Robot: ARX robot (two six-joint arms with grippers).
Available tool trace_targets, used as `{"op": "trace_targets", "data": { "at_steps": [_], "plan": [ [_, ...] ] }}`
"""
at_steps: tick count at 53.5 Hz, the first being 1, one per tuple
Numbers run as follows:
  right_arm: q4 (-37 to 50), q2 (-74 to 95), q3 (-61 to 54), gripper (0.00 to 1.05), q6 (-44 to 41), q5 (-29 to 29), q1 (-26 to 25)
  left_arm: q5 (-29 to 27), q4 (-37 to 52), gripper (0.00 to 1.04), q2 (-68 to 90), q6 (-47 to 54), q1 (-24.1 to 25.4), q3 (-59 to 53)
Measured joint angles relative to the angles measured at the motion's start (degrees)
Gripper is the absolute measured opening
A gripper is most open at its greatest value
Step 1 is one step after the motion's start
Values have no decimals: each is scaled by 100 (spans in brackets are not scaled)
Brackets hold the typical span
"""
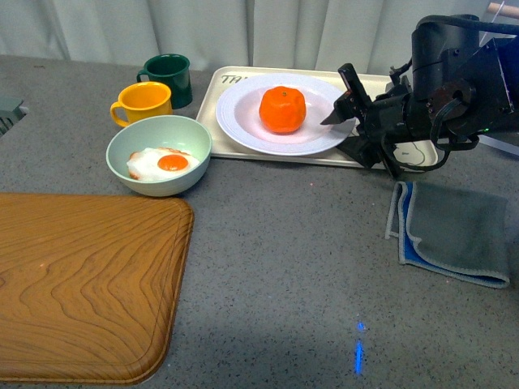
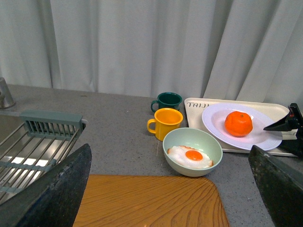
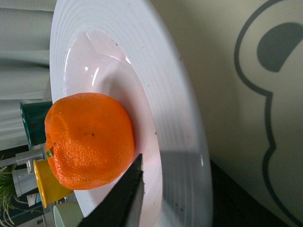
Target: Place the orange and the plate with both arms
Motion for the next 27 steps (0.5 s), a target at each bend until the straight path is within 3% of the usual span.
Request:
{"op": "trace_targets", "data": {
  "at_steps": [3, 15, 22, 24, 27],
  "plan": [
    [-68, -195, -162, 66, -267, 188, -11, 0, 0, 98, 0, 0, 0, 0],
    [-306, -870, -758, 97, -1355, 852, -20, 0, 0, 98, 0, 0, 0, 0],
    [-66, -1276, -1233, 94, -1978, 1281, -17, 2, 0, 98, 0, 0, 0, 0],
    [654, -1335, -1537, 90, -2369, 1661, 9, 0, 0, 98, 0, 0, 0, 0],
    [2159, -1458, -2181, 82, -3298, 2675, 17, 2, 0, 98, 0, 0, 0, 0]
  ]
}}
